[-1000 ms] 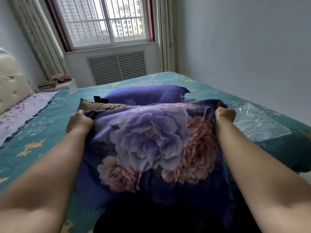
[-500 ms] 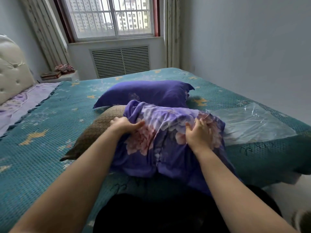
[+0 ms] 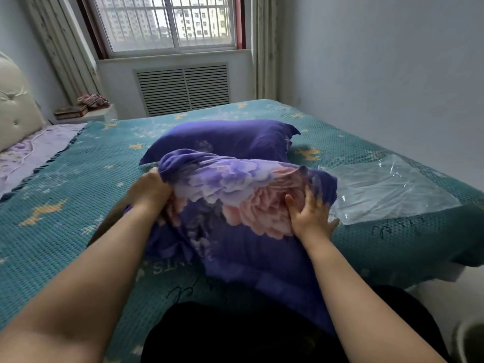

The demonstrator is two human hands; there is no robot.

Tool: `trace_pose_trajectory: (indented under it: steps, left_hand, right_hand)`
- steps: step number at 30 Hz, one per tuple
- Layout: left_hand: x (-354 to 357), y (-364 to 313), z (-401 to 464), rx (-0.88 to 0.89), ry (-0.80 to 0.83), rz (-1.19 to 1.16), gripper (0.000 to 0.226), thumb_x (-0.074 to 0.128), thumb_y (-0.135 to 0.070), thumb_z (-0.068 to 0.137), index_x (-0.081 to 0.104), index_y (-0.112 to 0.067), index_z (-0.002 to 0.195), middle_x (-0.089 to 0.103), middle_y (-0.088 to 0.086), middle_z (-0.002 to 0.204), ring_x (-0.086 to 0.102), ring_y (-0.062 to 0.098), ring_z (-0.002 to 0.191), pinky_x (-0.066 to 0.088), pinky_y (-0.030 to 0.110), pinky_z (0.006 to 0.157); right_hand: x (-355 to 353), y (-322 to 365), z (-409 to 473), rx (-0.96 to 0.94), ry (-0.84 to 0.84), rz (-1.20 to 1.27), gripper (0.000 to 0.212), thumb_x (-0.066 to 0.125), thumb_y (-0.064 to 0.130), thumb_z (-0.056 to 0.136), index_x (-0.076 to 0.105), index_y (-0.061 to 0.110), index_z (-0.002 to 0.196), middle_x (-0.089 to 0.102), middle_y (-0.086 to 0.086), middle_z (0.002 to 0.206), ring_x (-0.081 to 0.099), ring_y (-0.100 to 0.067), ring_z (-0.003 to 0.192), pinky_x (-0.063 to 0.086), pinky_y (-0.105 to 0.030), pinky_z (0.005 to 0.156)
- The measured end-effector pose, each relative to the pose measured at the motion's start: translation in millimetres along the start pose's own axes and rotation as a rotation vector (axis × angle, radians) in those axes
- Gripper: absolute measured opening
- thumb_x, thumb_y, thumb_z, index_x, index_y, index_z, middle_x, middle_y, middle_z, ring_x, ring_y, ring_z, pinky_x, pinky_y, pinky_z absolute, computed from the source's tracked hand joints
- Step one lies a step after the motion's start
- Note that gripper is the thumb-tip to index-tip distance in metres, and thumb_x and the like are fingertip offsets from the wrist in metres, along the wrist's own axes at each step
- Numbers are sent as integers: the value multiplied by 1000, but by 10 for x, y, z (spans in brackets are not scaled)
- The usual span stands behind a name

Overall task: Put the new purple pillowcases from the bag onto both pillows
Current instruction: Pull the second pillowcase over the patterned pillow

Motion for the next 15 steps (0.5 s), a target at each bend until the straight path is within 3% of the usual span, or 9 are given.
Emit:
trace_pose_trajectory:
  steps: [3,5,9,15]
  left_hand:
    - [123,234,89,-109,30,-79,37,46,-15,89,55,-4,123,57,30,120,54,44,111,43,44,96]
    - [186,272,83,-191,22,-189,36,48,-10,88,56,-2,122,56,30,121,53,44,114,41,43,96]
    - [322,433,71,-311,30,-416,33,51,-11,86,61,2,115,61,29,115,58,41,109,45,44,93]
    - [303,316,-186,-253,76,-324,50,51,-42,92,64,2,112,60,32,115,55,44,110,41,40,85]
  right_hand:
    - [-51,-262,15,209,24,330,103,39,83,72,25,13,147,30,-17,151,31,-34,138,25,-49,111]
    - [-57,-368,-4,371,120,526,101,41,74,80,20,0,146,29,-21,150,32,-33,138,25,-38,111]
    - [-84,-419,-62,364,414,381,91,30,70,86,41,-4,138,43,-24,141,43,-32,130,29,-32,108]
    - [-355,-620,-66,334,407,190,82,31,62,92,41,-5,137,41,-25,143,40,-33,133,27,-33,109]
Point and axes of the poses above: each hand's wrist, its own z-axis towards the middle knuckle, its own x-axis out of the palm, y = z × x, the point moved 3 cm from there along z, towards the middle knuckle
